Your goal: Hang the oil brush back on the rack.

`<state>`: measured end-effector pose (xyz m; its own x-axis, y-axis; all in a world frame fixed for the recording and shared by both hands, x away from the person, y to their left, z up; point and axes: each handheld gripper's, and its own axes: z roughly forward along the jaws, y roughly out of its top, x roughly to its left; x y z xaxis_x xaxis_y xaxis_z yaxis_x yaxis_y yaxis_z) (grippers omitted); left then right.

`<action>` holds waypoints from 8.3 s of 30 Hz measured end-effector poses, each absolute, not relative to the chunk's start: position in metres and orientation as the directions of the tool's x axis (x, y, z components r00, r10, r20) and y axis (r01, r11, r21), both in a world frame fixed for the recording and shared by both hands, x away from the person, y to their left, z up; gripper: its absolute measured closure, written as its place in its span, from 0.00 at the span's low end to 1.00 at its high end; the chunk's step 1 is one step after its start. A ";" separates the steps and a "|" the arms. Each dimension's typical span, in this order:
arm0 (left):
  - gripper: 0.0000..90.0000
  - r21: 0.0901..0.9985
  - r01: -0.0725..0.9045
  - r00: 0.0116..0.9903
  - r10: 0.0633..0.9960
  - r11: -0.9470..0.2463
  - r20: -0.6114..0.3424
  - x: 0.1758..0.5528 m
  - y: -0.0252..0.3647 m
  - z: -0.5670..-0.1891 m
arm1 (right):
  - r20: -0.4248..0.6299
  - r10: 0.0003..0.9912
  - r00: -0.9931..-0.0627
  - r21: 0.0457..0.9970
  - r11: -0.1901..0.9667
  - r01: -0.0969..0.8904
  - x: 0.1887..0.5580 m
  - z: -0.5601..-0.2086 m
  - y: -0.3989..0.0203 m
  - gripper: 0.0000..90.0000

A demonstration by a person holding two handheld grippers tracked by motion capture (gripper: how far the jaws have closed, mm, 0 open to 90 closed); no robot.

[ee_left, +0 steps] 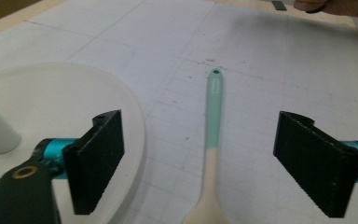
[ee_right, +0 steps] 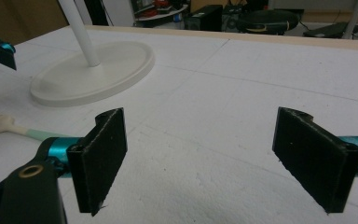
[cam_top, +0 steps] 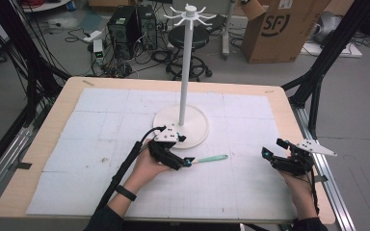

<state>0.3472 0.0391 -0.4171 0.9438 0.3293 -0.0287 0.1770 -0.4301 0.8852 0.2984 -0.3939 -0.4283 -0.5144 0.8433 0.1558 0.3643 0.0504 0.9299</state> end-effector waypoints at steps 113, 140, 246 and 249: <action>0.92 0.990 0.100 0.817 0.576 -0.102 -0.023 0.324 0.176 -0.260 | 0.184 0.840 -0.511 0.901 0.063 0.428 0.305 -0.435 -0.393 0.19; 0.92 0.998 0.021 0.808 0.589 -0.058 0.018 0.318 0.180 -0.189 | 0.192 0.839 -0.509 0.900 0.055 0.431 0.305 -0.434 -0.393 0.19; 0.91 0.996 0.012 0.791 0.610 -0.087 0.044 0.338 0.177 -0.168 | 0.195 0.836 -0.512 0.901 0.054 0.431 0.305 -0.434 -0.393 0.19; 0.91 0.996 0.015 0.790 0.612 -0.089 0.042 0.339 0.176 -0.169 | 0.194 0.837 -0.513 0.900 0.056 0.432 0.305 -0.434 -0.393 0.19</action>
<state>0.3393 0.1765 -0.1689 0.7901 0.6115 0.0421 0.0154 -0.0885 0.9960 0.3045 -0.3928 -0.4345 -0.5125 0.8366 0.1937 0.4317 0.0560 0.9003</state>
